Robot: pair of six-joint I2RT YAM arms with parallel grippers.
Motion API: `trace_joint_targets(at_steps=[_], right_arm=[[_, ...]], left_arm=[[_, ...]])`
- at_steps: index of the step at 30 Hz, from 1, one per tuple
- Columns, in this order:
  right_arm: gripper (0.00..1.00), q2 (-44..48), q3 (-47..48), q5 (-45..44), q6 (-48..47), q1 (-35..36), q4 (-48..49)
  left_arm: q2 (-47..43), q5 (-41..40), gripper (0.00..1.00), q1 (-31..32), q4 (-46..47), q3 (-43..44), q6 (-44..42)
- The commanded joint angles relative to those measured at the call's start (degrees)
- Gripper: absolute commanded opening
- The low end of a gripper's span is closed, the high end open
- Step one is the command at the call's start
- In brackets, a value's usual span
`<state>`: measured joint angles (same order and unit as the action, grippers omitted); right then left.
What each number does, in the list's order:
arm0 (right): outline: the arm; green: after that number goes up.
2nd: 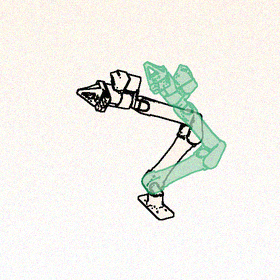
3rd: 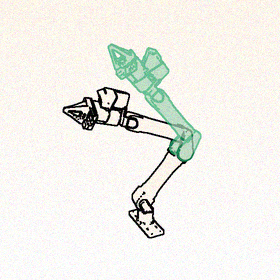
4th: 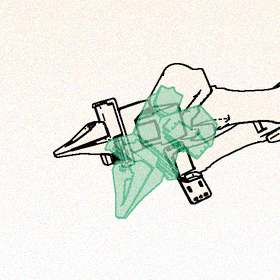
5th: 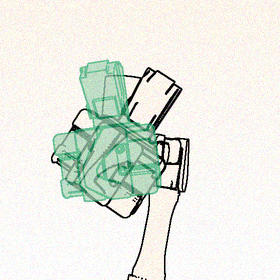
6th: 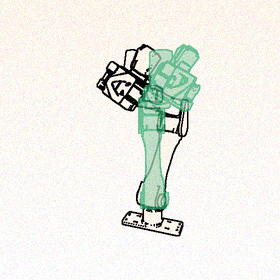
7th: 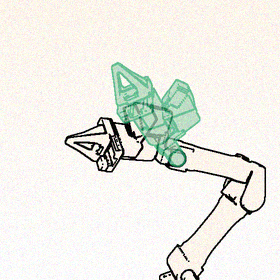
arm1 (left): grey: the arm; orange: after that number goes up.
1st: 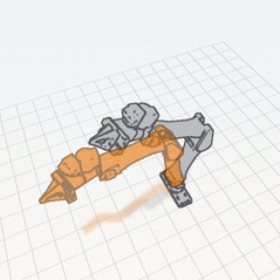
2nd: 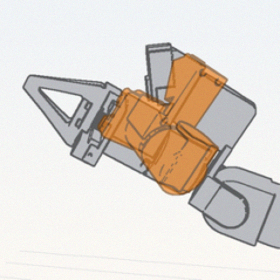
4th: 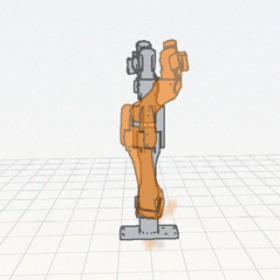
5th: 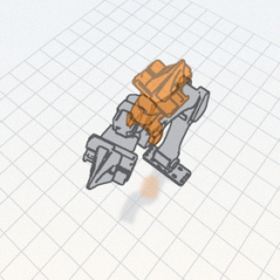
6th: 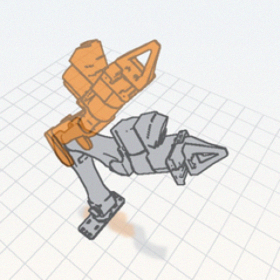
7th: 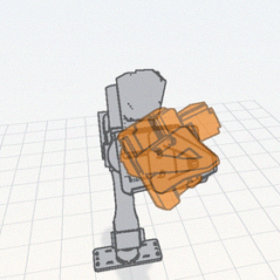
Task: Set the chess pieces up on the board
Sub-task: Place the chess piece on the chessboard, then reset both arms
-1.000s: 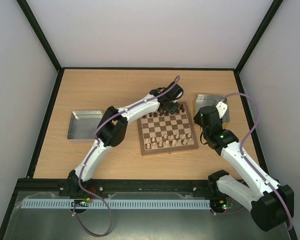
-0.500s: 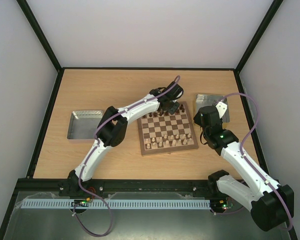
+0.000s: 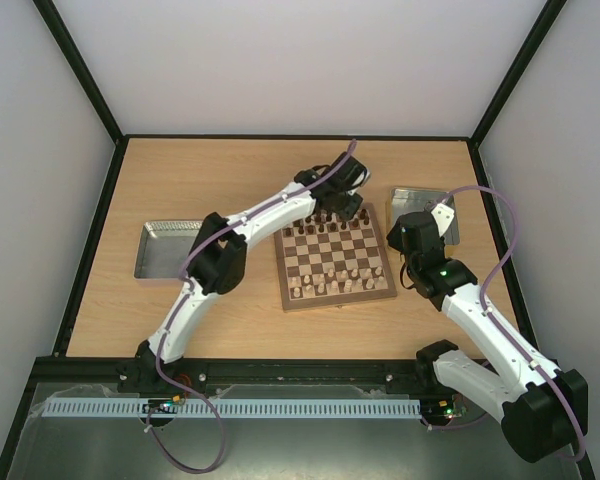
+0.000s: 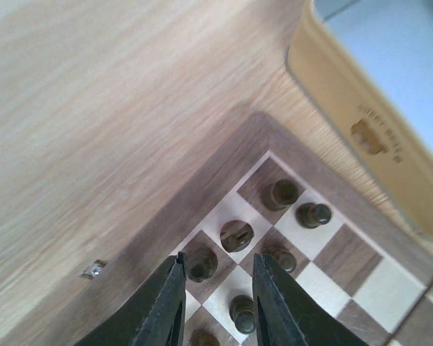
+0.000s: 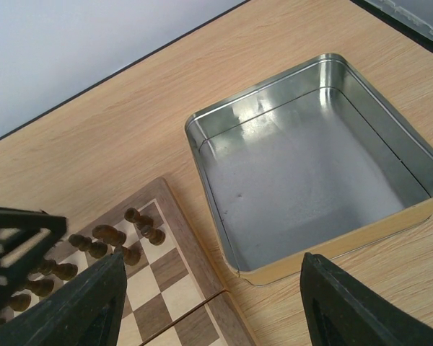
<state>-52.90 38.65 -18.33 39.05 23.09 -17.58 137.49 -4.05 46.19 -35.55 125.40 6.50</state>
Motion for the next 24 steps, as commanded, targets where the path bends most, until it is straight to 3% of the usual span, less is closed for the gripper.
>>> trace_joint_targets(at_steps=[1, 6, 11, 17, 20, 24], right_arm=[[0.65, 0.43, 0.84, -1.03, 0.03, -0.24, -0.05], [0.65, 0.43, 1.65, -1.85, -0.29, -0.24, 0.49], [0.68, 0.04, 3.77, -1.47, 0.13, -0.24, -1.01], [0.73, 0.38, 8.39, 2.21, 0.13, -0.24, -5.98], [0.76, 2.61, 9.25, -0.50, 0.38, -0.24, -9.88], [0.84, 7.98, 8.68, -1.44, 0.92, -0.24, -12.73]], left_arm=[[-8.06, 1.65, 0.30, -1.76, 0.05, 2.14, 2.52], [-14.78, 1.32, 0.34, -4.10, 0.59, -2.24, 5.41], [-27.09, 0.25, 0.41, -6.95, 4.71, -15.36, 9.09], [-47.40, -3.44, 0.81, -8.23, 12.04, -38.40, 10.25], [-59.52, -5.58, 0.97, -8.27, 13.70, -49.30, 11.16], [-74.07, -7.55, 0.99, -8.45, 16.07, -62.98, 17.22]])
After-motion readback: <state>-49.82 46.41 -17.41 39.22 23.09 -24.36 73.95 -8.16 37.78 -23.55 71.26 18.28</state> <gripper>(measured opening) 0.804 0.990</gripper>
